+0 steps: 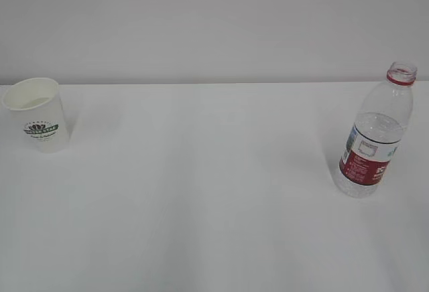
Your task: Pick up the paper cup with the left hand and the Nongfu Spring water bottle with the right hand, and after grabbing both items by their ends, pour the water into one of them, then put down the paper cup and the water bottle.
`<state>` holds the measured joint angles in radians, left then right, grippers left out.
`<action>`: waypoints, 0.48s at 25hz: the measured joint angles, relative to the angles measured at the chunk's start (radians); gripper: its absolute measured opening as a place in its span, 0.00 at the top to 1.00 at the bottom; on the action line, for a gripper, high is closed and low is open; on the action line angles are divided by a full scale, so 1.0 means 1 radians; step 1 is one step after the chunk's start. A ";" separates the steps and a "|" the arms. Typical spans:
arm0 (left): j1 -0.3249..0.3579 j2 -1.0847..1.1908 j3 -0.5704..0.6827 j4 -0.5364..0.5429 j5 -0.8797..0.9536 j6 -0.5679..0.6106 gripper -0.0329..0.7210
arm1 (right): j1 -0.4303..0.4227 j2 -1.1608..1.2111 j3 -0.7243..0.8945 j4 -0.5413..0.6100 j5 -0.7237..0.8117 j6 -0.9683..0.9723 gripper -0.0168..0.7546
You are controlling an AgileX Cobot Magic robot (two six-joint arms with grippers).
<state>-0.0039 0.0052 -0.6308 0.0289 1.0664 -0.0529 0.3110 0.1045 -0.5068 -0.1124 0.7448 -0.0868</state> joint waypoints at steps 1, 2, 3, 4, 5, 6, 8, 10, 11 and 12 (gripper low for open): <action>0.000 0.000 0.000 0.000 0.004 0.002 0.35 | 0.000 0.000 -0.012 0.004 0.039 0.000 0.22; 0.000 0.000 0.000 0.000 0.010 0.006 0.35 | 0.000 0.000 -0.023 0.007 0.076 0.000 0.22; 0.000 0.000 0.000 0.000 0.016 0.010 0.35 | 0.000 0.000 -0.033 0.015 0.104 0.000 0.22; 0.000 0.000 0.000 0.000 0.023 0.013 0.35 | 0.000 0.000 -0.040 0.025 0.134 0.000 0.22; 0.000 0.000 0.000 0.000 0.024 0.015 0.35 | 0.000 -0.002 -0.044 0.033 0.161 0.000 0.22; 0.000 0.000 0.000 0.000 0.024 0.017 0.35 | 0.000 -0.009 -0.046 0.044 0.187 0.000 0.22; 0.000 0.000 0.000 0.000 0.027 0.018 0.35 | 0.000 -0.018 -0.048 0.057 0.238 0.000 0.22; 0.000 0.000 0.000 0.000 0.032 0.019 0.36 | 0.000 -0.028 -0.048 0.061 0.297 0.003 0.22; 0.000 0.000 0.000 0.000 0.036 0.019 0.36 | 0.000 -0.035 -0.048 0.063 0.326 0.002 0.22; 0.000 0.000 0.000 0.000 0.041 0.019 0.36 | 0.000 -0.041 -0.048 0.061 0.350 0.003 0.22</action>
<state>-0.0039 0.0052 -0.6308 0.0289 1.1077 -0.0337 0.3110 0.0631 -0.5548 -0.0510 1.0947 -0.0835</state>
